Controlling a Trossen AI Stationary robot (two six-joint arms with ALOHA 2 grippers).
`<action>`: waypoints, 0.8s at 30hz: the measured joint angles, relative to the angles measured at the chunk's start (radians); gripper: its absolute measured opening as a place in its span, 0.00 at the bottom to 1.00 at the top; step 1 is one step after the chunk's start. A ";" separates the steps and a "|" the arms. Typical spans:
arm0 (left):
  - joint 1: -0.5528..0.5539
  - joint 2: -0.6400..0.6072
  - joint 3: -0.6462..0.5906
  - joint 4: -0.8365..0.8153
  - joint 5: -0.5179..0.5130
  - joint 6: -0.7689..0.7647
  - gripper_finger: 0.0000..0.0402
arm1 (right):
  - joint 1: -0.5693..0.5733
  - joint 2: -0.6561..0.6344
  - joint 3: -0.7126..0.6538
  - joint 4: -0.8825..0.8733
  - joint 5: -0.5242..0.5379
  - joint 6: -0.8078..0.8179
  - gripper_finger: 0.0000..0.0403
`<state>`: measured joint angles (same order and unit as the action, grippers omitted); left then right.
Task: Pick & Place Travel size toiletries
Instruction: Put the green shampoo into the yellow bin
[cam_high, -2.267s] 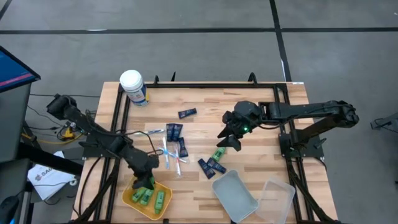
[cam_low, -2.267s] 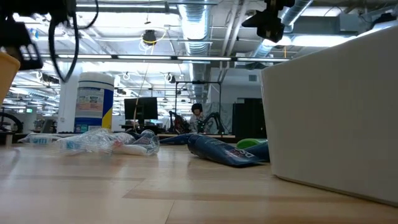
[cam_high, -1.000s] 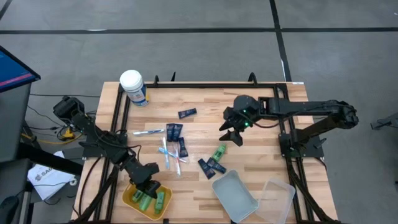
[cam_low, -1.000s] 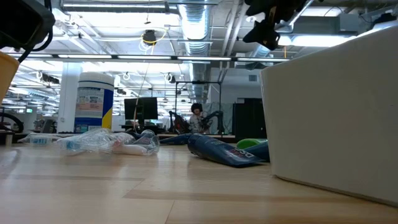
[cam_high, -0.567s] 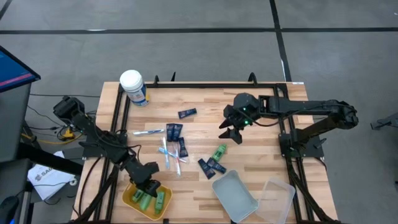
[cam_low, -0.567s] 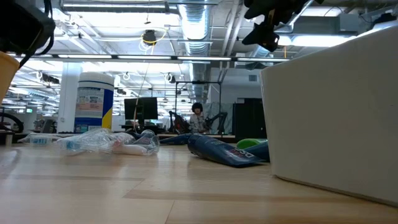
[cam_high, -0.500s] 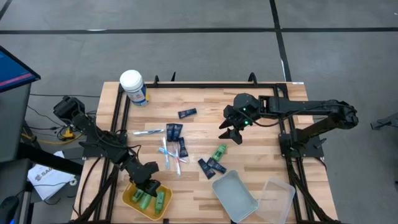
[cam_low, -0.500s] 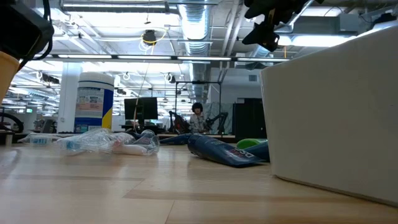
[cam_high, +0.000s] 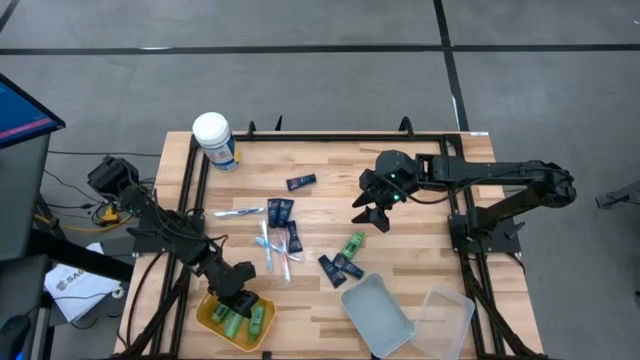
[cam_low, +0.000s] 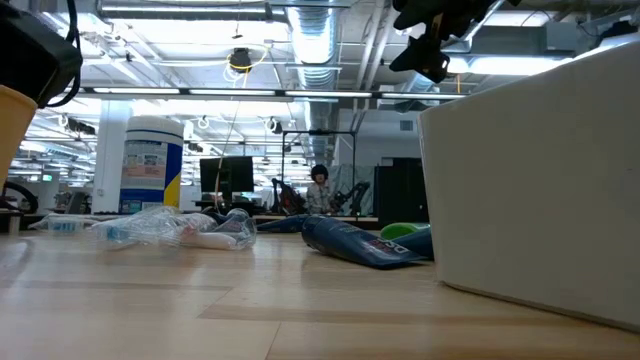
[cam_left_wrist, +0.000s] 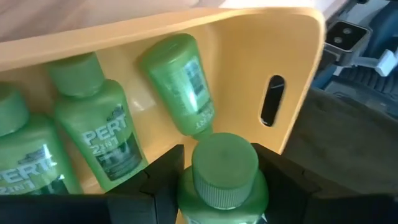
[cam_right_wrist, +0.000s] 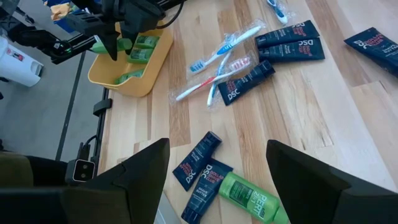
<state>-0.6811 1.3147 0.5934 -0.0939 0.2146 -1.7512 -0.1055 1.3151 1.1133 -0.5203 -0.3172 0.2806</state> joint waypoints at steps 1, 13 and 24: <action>0.000 -0.001 0.000 0.007 0.000 0.000 0.43 | 0.000 0.000 0.000 0.000 0.000 0.000 0.65; 0.000 -0.001 0.000 0.045 0.000 0.025 0.43 | 0.000 0.000 0.000 0.001 0.000 -0.001 0.65; 0.000 -0.001 0.000 0.053 0.000 0.026 0.56 | -0.001 0.000 0.000 0.001 0.000 -0.017 0.65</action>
<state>-0.6811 1.3132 0.5934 -0.0407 0.2146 -1.7252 -0.1062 1.3151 1.1133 -0.5198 -0.3170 0.2635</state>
